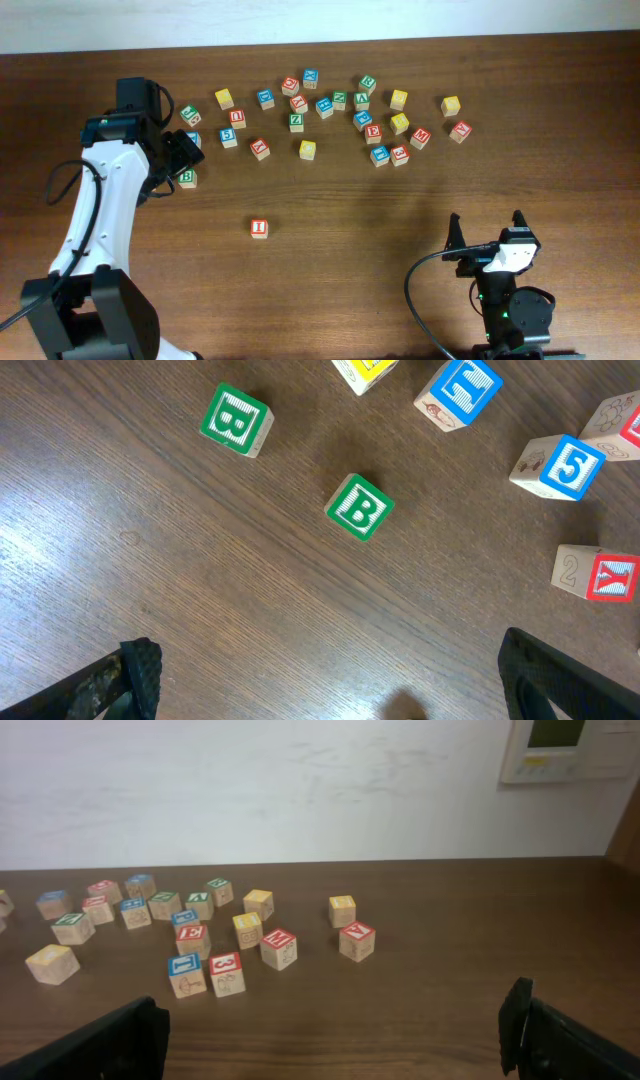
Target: Spell out ICRA
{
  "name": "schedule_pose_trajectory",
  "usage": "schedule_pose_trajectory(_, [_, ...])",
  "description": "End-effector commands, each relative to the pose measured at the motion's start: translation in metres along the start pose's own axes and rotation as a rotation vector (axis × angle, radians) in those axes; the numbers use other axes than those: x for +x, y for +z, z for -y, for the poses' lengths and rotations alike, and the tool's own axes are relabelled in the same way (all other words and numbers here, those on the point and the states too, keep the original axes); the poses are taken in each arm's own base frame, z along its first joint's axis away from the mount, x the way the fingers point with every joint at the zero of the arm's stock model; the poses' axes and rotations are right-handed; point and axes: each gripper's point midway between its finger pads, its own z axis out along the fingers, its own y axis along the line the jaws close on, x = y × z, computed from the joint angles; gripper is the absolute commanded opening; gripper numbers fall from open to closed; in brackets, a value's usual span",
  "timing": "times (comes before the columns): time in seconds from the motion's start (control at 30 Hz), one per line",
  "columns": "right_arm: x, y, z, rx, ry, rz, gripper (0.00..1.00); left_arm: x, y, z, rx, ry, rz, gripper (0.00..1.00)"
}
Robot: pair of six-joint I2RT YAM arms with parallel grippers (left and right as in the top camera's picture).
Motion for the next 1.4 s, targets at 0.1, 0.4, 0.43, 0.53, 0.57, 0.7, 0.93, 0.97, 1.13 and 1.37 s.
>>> schedule_pose_trajectory(0.1, [-0.009,-0.006,-0.039,-0.225,0.001,0.022,0.98,0.003,0.005,-0.004,-0.021,-0.005,-0.010,0.99])
schedule_pose_trajectory(0.4, [-0.111,-0.031,-0.042,-0.229,0.113,0.089,0.98,0.003,0.005,-0.004,-0.021,-0.005,-0.010,0.99])
schedule_pose_trajectory(0.43, [-0.120,-0.032,-0.042,-0.227,0.114,0.070,0.98,0.003,0.005,-0.004,-0.021,-0.005,-0.010,0.99])
schedule_pose_trajectory(0.53, [-0.154,-0.029,-0.044,-0.223,0.120,-0.016,0.98,0.003,0.005,-0.004,-0.021,-0.005,-0.010,0.99])
schedule_pose_trajectory(0.57, [-0.167,-0.024,-0.046,-0.225,0.124,-0.066,0.99,0.003,0.005,-0.004,-0.021,-0.005,-0.010,0.99])
schedule_pose_trajectory(0.7, [-0.205,-0.004,-0.052,-0.233,0.140,-0.231,0.98,0.003,0.005,-0.004,-0.021,-0.005,-0.010,0.99])
schedule_pose_trajectory(0.93, [-0.224,0.045,-0.055,-0.187,0.177,-0.616,0.98,0.003,0.005,-0.004,-0.021,-0.005,-0.010,0.99])
schedule_pose_trajectory(0.97, [-0.221,0.051,-0.055,-0.181,0.180,-0.658,0.98,0.003,0.005,-0.004,-0.021,-0.005,-0.010,0.99])
schedule_pose_trajectory(1.13, [-0.195,0.092,-0.057,-0.173,0.199,-0.805,0.98,0.003,0.005,-0.004,-0.021,-0.005,-0.010,0.99])
schedule_pose_trajectory(1.37, [-0.153,0.118,-0.089,-0.335,0.299,-0.963,0.68,0.003,0.005,-0.004,-0.021,-0.005,-0.010,0.99])
